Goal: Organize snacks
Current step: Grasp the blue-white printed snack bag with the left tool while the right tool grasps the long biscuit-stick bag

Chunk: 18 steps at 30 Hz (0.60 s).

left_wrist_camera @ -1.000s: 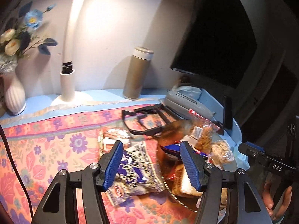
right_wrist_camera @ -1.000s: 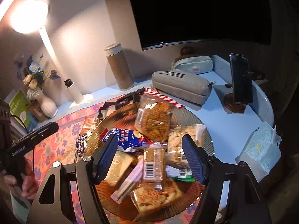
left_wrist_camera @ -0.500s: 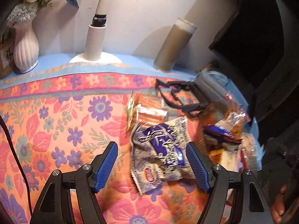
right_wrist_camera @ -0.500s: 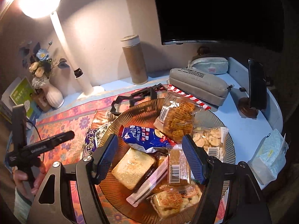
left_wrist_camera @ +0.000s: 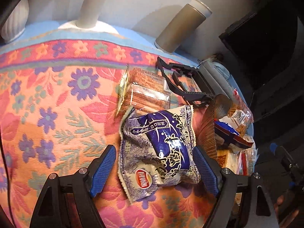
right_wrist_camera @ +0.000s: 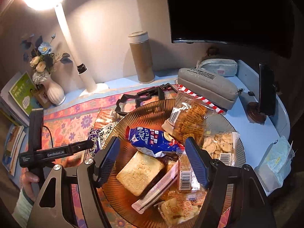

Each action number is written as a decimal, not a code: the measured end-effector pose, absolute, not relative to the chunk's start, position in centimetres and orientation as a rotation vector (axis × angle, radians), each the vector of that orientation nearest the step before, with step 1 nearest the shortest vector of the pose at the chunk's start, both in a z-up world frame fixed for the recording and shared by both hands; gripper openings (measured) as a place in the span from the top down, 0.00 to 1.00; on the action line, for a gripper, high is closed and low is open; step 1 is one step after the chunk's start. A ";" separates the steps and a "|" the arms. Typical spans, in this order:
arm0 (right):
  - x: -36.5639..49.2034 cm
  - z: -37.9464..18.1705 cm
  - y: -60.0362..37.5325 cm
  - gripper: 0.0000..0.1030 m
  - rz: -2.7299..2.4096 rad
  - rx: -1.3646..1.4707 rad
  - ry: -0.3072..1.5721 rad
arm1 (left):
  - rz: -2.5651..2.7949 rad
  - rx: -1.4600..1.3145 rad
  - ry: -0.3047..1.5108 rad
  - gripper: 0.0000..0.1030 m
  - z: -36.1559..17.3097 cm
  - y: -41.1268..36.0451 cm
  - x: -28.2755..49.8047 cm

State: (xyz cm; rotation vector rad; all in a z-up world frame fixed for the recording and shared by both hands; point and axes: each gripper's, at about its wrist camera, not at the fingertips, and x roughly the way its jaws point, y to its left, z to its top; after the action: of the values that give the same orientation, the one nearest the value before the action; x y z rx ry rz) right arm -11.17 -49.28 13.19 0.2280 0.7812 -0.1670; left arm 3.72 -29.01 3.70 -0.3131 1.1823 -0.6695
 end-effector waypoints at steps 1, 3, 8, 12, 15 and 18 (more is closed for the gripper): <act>-11.1 13.1 -49.3 0.32 -0.168 0.228 0.783 | -0.673 -0.317 1.191 0.22 3.5 -29.3 3.8; -11.0 12.9 -49.4 0.32 -0.171 0.229 0.787 | -0.678 -0.312 1.200 0.22 3.1 -29.9 3.9; -10.8 12.7 -49.8 0.32 -0.179 0.237 0.794 | -0.687 -0.300 1.225 0.23 2.3 -31.1 3.9; -10.3 12.6 -49.5 0.32 -0.176 0.229 0.796 | -0.671 -0.262 1.210 0.33 2.2 -31.5 3.8; -9.8 12.6 -49.0 0.32 -0.163 0.222 0.798 | -0.683 -0.265 1.204 0.43 2.4 -31.1 3.8; -9.1 12.7 -48.0 0.32 -0.148 0.212 0.801 | -0.673 -0.257 1.193 0.46 2.7 -30.3 3.8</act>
State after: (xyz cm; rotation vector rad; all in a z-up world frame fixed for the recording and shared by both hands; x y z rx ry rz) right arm -9.05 -48.01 12.65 0.2122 0.8011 -0.1476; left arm 3.79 -30.32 2.70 -0.2568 1.1931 -0.6728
